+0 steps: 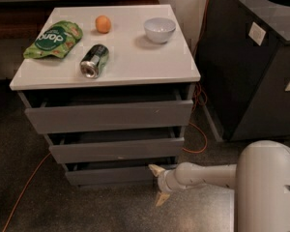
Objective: Place green can into bottom drawer
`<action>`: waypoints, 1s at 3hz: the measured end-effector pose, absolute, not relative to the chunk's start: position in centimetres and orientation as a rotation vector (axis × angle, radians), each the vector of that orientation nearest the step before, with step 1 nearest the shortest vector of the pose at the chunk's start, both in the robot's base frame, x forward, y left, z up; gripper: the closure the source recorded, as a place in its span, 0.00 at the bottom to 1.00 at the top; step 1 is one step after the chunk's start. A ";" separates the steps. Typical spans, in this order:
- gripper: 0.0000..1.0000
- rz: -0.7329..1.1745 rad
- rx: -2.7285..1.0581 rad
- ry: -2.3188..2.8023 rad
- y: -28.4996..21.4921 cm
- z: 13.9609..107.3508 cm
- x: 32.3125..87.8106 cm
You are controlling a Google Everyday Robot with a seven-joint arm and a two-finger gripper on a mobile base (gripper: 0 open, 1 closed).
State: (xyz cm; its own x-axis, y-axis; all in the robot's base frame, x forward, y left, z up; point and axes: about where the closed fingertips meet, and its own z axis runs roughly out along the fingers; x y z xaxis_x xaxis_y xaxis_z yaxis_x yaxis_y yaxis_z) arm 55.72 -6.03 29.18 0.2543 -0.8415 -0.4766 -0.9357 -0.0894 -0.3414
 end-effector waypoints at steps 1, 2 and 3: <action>0.00 0.234 -1.952 1.630 -6.2 26.9 56.6; 0.00 0.221 -1.962 1.653 -6.3 24.1 57.9; 0.00 0.190 -1.953 1.652 -6.6 22.1 60.8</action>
Offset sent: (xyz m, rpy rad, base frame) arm 0.0355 -0.0085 -0.0671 -0.0474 0.0320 -0.0320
